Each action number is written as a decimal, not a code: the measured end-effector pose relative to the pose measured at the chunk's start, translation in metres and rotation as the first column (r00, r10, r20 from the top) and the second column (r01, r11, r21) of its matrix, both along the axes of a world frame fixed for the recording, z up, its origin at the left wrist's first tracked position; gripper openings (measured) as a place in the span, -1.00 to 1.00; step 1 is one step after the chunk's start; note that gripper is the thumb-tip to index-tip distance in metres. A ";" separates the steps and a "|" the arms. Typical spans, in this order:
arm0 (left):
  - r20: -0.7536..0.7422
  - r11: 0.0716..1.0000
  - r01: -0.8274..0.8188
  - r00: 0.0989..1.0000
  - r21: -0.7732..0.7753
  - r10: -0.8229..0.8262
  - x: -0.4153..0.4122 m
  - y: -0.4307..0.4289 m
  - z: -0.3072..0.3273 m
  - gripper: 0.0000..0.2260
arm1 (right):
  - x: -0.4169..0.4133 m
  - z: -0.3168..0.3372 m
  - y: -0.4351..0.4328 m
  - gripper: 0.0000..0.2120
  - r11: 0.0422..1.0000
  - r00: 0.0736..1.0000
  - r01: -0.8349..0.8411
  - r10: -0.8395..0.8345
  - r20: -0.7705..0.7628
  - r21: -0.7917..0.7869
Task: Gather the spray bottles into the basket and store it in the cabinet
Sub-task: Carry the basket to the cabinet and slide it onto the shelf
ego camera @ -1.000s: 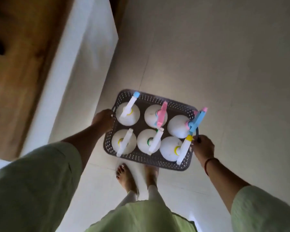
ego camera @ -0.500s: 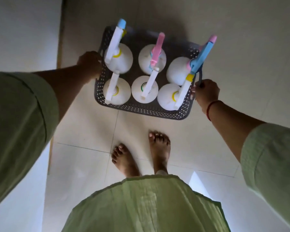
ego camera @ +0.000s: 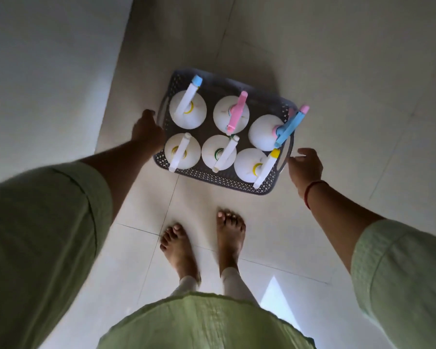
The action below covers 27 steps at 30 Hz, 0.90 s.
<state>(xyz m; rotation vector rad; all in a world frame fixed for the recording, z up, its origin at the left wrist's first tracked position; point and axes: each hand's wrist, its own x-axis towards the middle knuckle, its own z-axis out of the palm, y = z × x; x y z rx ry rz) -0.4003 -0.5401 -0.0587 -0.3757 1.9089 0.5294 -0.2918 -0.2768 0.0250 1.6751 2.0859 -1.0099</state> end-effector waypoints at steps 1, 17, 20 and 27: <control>-0.184 0.994 0.061 0.982 0.088 -0.044 -0.026 0.000 -0.007 -0.49 | -0.001 0.013 0.000 -0.68 1.000 1.000 -0.001 0.001 0.001 0.013; -0.400 0.894 -0.449 0.820 -0.003 0.410 0.058 -0.095 0.256 -0.59 | -0.072 0.194 -0.097 -0.80 0.722 0.724 -0.522 0.656 -0.212 0.454; -0.393 0.826 -0.563 0.757 0.013 0.522 0.076 -0.124 0.257 -0.57 | -0.074 0.200 -0.139 -0.81 0.661 0.612 -0.602 0.742 -0.273 0.447; -0.387 0.584 -0.810 0.523 0.051 0.759 0.163 -0.204 0.255 -0.60 | -0.050 0.188 -0.254 -0.77 0.546 0.450 -0.776 0.830 -0.328 0.317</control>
